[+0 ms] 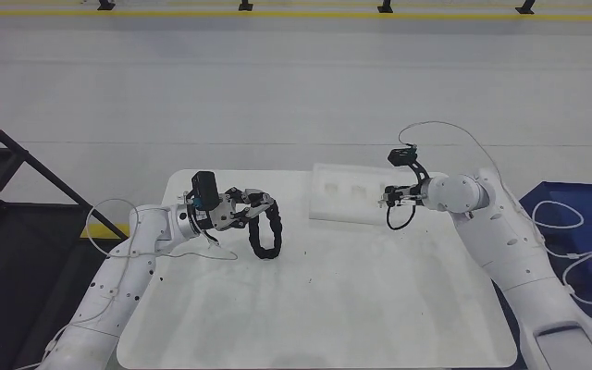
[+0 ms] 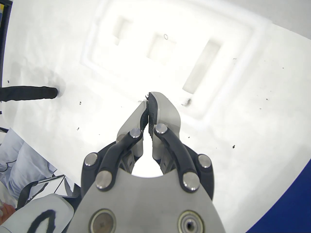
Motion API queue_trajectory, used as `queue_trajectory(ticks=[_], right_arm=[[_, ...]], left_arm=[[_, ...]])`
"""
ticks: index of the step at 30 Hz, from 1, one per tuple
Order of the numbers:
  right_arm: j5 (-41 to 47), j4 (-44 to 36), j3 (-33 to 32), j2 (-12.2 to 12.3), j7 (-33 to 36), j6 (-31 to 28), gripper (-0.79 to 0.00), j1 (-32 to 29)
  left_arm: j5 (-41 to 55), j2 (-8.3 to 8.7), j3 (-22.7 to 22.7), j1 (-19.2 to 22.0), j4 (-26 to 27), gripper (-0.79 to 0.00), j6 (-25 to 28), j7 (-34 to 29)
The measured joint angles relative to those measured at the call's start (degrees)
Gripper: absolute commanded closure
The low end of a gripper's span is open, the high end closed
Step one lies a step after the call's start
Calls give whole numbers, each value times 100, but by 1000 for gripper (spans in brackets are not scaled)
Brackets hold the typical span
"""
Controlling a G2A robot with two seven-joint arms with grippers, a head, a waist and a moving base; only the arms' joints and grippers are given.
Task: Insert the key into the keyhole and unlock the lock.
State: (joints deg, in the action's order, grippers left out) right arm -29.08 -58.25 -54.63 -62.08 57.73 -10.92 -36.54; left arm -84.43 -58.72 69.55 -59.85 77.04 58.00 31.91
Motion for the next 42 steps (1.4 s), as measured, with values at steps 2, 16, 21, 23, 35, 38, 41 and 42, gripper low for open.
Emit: queue_trajectory(ticks=[2, 16, 21, 23, 35, 38, 41, 42], right_arm=[[1, 198, 36, -25, -49, -43, 0, 60], [3, 705, 18, -82, -561, -1, 0, 2], [-68, 592, -88, -41, -666, 24, 0, -111], [-86, 486, -157, -14, -705, 55, 0, -186], [-187, -69, -517, 131, -645, 207, 0, -587], [-178, -46, -549, 138, -631, 211, 0, -613], [-165, 46, -534, 122, -666, 186, 0, -585], [-165, 83, -518, 113, -676, 173, 0, -568]], left_arm=[[0, 0, 0, 0, 0, 0, 0, 0], [0, 0, 0, 0, 0, 0, 0, 0], [0, 0, 0, 0, 0, 0, 0, 0], [0, 0, 0, 0, 0, 0, 0, 0], [0, 0, 0, 0, 0, 0, 0, 0], [0, 0, 0, 0, 0, 0, 0, 0], [0, 0, 0, 0, 0, 0, 0, 0], [0, 0, 0, 0, 0, 0, 0, 0]])
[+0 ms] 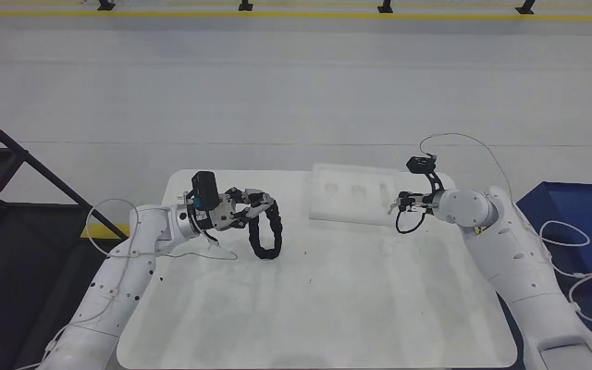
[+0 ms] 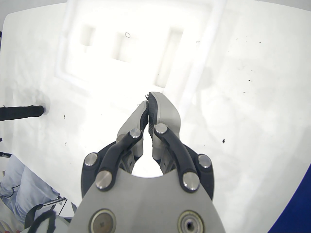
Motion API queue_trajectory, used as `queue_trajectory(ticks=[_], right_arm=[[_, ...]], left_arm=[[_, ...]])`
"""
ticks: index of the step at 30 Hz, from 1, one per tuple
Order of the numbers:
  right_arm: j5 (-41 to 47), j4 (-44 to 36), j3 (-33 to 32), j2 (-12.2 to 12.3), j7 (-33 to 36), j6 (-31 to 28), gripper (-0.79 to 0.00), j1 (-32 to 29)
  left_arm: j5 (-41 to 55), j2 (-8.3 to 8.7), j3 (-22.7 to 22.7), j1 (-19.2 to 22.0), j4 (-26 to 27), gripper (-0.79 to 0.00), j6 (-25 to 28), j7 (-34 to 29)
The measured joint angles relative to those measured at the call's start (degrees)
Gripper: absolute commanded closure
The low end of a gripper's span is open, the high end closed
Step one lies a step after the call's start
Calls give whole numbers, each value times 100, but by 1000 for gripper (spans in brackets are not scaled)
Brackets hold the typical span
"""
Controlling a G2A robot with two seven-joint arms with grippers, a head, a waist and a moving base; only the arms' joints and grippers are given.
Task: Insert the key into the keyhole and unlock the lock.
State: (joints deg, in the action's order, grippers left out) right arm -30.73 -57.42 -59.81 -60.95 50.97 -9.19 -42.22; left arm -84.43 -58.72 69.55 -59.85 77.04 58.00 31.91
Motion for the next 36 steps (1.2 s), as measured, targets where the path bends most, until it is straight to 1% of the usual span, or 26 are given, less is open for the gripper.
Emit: queue_trajectory(ticks=[7, 17, 23, 24, 25, 26, 27, 28, 29, 31, 33, 36], right_arm=[[-3, 339, 139, -81, -93, -74, 0, 171], [-9, 887, 507, -273, -90, -140, 0, 434], [-65, 1062, 642, -350, -35, -138, 0, 542], [-81, 1071, 657, -357, -20, -135, -34, 550], [-93, 1074, 667, -363, -6, -133, -120, 558], [-107, 1071, 670, -367, 4, -132, -394, 567], [-124, 1065, 667, -367, 4, -130, -616, 574], [-143, 1053, 659, -364, 0, -129, -720, 580], [-163, 1028, 640, -357, -15, -158, -785, 583], [-236, 967, 616, -337, -51, -311, -785, 583], [-405, 872, 613, -306, -91, -597, -785, 579], [-672, 746, 632, -260, -141, -1164, -785, 569]], left_arm=[[0, 0, 0, 0, 0, 0, 0, 0], [0, 0, 0, 0, 0, 0, 0, 0], [0, 0, 0, 0, 0, 0, 0, 0], [0, 0, 0, 0, 0, 0, 0, 0], [0, 0, 0, 0, 0, 0, 0, 0], [0, 0, 0, 0, 0, 0, 0, 0], [0, 0, 0, 0, 0, 0, 0, 0], [0, 0, 0, 0, 0, 0, 0, 0], [0, 0, 0, 0, 0, 0, 0, 0], [0, 0, 0, 0, 0, 0, 0, 0], [0, 0, 0, 0, 0, 0, 0, 0], [0, 0, 0, 0, 0, 0, 0, 0]])
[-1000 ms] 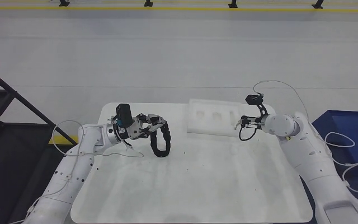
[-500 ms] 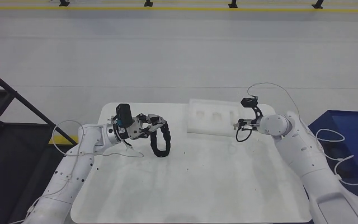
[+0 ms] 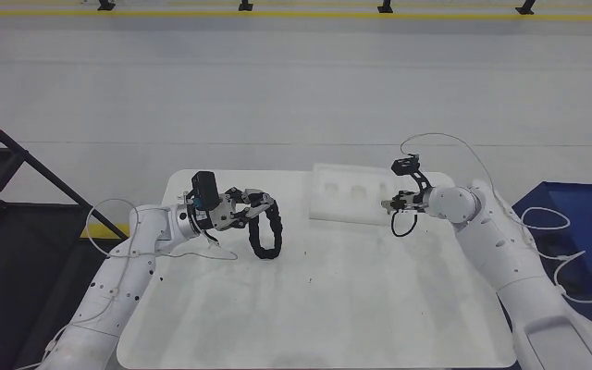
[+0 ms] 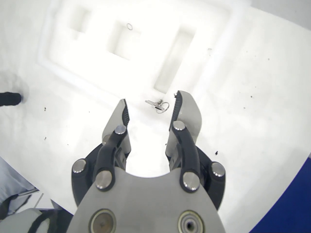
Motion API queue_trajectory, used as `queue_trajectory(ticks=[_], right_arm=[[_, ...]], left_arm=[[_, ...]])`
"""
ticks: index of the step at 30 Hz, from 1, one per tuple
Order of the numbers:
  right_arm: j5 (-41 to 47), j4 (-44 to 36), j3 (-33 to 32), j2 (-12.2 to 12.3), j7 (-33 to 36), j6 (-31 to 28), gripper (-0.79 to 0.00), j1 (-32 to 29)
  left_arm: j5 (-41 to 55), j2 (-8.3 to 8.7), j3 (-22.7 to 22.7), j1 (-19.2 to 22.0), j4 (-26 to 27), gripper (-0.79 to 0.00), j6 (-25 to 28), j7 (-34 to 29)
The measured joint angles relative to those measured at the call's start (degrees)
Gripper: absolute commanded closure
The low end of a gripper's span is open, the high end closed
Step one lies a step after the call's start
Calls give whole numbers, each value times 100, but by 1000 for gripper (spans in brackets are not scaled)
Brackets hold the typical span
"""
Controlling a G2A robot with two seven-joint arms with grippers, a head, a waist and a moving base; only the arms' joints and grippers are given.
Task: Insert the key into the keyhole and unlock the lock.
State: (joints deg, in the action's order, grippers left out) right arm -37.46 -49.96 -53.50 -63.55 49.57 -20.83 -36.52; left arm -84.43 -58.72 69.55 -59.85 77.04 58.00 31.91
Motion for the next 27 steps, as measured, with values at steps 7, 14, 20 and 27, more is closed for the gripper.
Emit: queue_trajectory(ticks=[7, 14, 20, 27], right_arm=[[-404, -41, 130, 50, 122, -1236, -785, 64], [-341, 3, 185, 47, 278, -1624, -785, 83], [-343, 2, 184, 47, 277, -1623, -785, 82], [-301, -196, 344, 24, 382, -2183, -785, 54]], left_arm=[[0, 0, 0, 0, 0, 0, 0, 0], [0, 0, 0, 0, 0, 0, 0, 0], [0, 0, 0, 0, 0, 0, 0, 0], [0, 0, 0, 0, 0, 0, 0, 0]])
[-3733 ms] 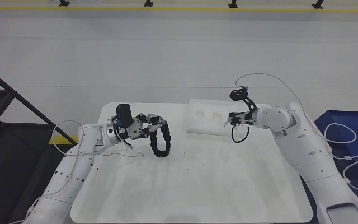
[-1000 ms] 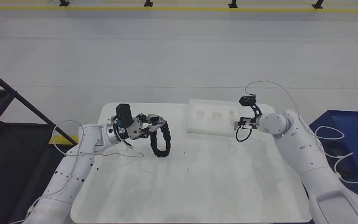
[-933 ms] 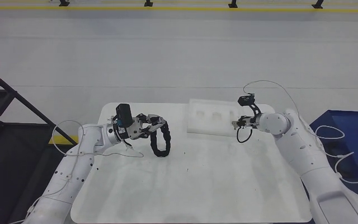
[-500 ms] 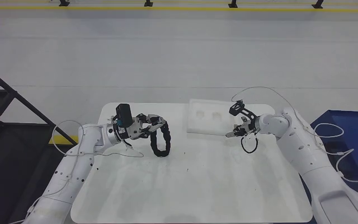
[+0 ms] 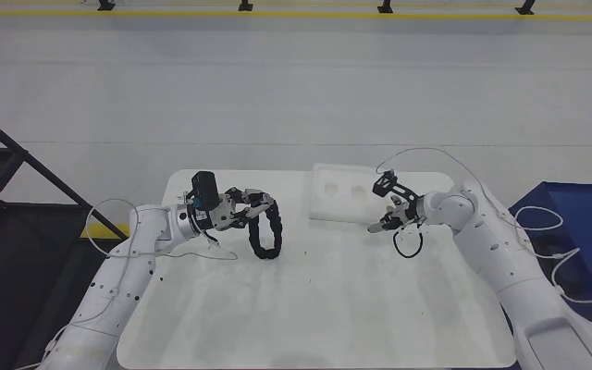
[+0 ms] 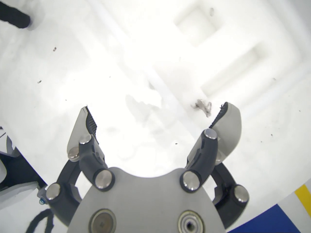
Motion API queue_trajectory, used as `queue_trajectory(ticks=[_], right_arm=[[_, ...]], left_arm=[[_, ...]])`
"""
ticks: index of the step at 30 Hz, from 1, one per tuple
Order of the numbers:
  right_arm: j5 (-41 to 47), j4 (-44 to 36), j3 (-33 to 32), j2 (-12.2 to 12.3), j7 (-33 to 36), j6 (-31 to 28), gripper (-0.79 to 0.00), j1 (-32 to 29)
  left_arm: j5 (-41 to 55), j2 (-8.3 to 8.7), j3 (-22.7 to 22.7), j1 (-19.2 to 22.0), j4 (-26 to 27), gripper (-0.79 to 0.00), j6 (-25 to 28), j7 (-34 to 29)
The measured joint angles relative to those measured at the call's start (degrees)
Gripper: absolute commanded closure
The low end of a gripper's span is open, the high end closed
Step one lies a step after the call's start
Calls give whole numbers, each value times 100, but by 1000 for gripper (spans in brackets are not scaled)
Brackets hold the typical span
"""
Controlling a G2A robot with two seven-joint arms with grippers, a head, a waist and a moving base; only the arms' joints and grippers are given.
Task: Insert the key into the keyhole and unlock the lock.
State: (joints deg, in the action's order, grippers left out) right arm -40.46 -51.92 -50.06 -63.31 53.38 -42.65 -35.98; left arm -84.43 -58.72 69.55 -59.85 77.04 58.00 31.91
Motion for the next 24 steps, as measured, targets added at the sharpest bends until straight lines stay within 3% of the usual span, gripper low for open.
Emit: queue_trajectory(ticks=[4, 14, 24], right_arm=[[-242, 229, 212, -75, -63, -353, -785, 262], [-1721, 1350, 738, -289, -1488, -956, -785, 913], [-2160, 2350, 1138, -586, -2268, -1319, -557, 1279]], left_arm=[[0, 0, 0, 0, 0, 0, 0, 0], [0, 0, 0, 0, 0, 0, 0, 0], [0, 0, 0, 0, 0, 0, 0, 0]])
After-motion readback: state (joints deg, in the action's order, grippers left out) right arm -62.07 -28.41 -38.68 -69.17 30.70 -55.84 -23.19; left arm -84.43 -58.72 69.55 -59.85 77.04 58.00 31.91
